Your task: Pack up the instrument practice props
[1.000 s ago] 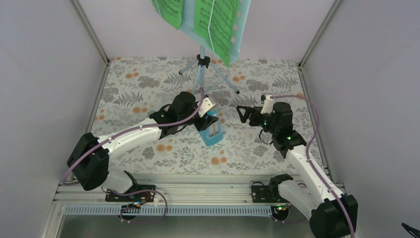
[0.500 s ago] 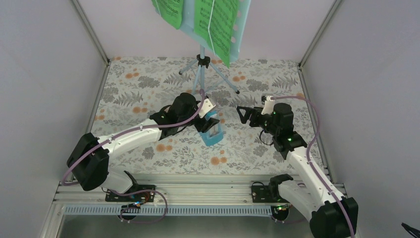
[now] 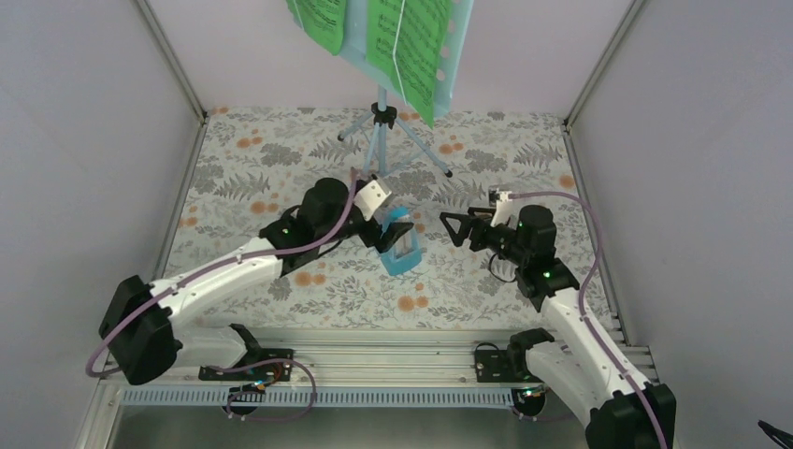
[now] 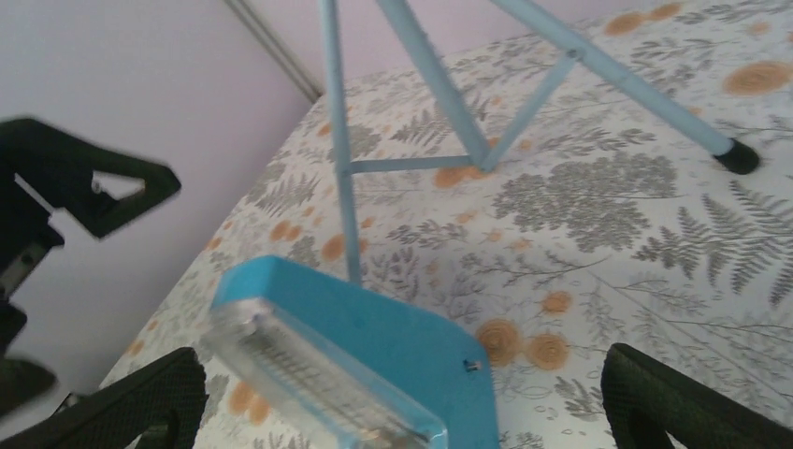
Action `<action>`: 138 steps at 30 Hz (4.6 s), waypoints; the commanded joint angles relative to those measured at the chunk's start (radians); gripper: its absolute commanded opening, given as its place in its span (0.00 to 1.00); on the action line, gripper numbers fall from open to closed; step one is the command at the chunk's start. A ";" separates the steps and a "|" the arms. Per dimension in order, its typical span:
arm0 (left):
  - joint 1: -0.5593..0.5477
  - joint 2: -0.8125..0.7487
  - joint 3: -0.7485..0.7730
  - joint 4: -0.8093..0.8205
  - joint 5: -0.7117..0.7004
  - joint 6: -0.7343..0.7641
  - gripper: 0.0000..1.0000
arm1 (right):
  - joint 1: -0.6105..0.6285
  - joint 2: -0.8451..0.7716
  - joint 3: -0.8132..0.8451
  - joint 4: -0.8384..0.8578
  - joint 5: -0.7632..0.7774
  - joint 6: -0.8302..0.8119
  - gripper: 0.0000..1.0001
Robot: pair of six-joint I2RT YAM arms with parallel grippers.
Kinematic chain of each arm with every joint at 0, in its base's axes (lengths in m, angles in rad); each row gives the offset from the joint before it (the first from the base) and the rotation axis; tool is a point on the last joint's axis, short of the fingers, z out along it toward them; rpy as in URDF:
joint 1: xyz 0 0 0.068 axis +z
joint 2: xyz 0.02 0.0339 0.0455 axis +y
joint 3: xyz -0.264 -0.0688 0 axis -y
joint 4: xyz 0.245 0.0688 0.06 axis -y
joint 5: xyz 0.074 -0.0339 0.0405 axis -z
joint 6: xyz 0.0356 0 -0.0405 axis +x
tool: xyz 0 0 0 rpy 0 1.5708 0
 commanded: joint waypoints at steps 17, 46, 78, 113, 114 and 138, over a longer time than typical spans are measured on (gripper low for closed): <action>0.241 -0.209 -0.129 0.012 0.004 -0.306 1.00 | 0.517 0.071 -0.076 0.107 0.431 -0.010 0.99; 0.237 -0.368 -0.417 0.176 0.138 -0.248 1.00 | 0.545 0.443 0.121 0.276 0.562 -0.228 0.78; -0.154 0.093 -0.652 0.675 -0.379 0.001 1.00 | 0.487 0.351 0.077 0.197 0.189 -0.438 0.53; -0.153 0.290 -0.589 0.797 -0.336 0.116 0.81 | 0.487 0.343 0.065 0.207 0.184 -0.434 0.54; -0.152 0.290 -0.588 0.796 -0.338 0.117 0.79 | 0.487 0.343 0.065 0.206 0.184 -0.435 0.54; -0.153 0.296 -0.588 0.795 -0.317 0.119 0.63 | 0.487 0.337 0.064 0.203 0.192 -0.435 0.55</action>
